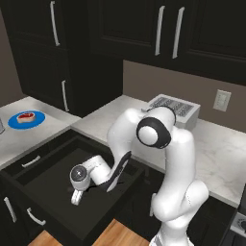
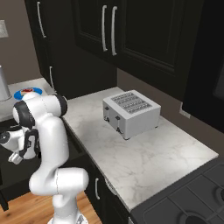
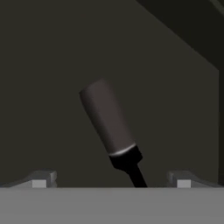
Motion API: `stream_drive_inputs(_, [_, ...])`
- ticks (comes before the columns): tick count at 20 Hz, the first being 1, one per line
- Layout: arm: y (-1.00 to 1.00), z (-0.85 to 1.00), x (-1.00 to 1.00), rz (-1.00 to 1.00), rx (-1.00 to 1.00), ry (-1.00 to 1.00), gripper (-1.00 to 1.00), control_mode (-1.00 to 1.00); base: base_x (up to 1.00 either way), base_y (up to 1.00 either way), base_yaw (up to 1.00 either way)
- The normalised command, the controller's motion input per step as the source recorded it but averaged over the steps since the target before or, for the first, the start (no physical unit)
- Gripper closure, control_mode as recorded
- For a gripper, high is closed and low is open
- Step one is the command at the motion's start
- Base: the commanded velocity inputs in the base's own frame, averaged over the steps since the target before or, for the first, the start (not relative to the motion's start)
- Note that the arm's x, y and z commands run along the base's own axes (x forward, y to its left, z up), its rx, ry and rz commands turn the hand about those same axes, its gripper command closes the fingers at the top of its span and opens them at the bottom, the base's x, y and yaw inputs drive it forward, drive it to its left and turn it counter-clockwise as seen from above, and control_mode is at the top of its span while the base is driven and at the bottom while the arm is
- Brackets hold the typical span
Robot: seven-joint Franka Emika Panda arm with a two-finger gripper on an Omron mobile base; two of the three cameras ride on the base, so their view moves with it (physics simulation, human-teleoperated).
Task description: Pick up the knife from the drawer and place it on the cutting board. Then place the meat from the plate to the cutting board.
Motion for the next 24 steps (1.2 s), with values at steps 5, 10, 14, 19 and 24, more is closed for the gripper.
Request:
stream_drive_inputs(5, [0.14,-0.11,0.31,0.0,-0.01,0.06,-1.0,-1.0,0.0,0.0,0.0])
stream_drive_inputs(10, [0.11,-0.16,0.29,0.0,-0.01,0.11,-1.0,-1.0,0.0,0.0,0.0])
stream_drive_inputs(14, [0.11,-0.13,0.27,0.0,-0.01,0.11,-1.0,-1.0,0.0,0.0,0.0])
stream_drive_inputs(19, [0.18,-0.13,0.18,0.0,-0.02,0.11,-1.0,-1.0,0.0,0.0,0.0])
stream_drive_inputs(24, [0.16,-0.19,0.0,0.0,-0.05,0.08,-1.0,-1.0,0.0,0.0,0.0])
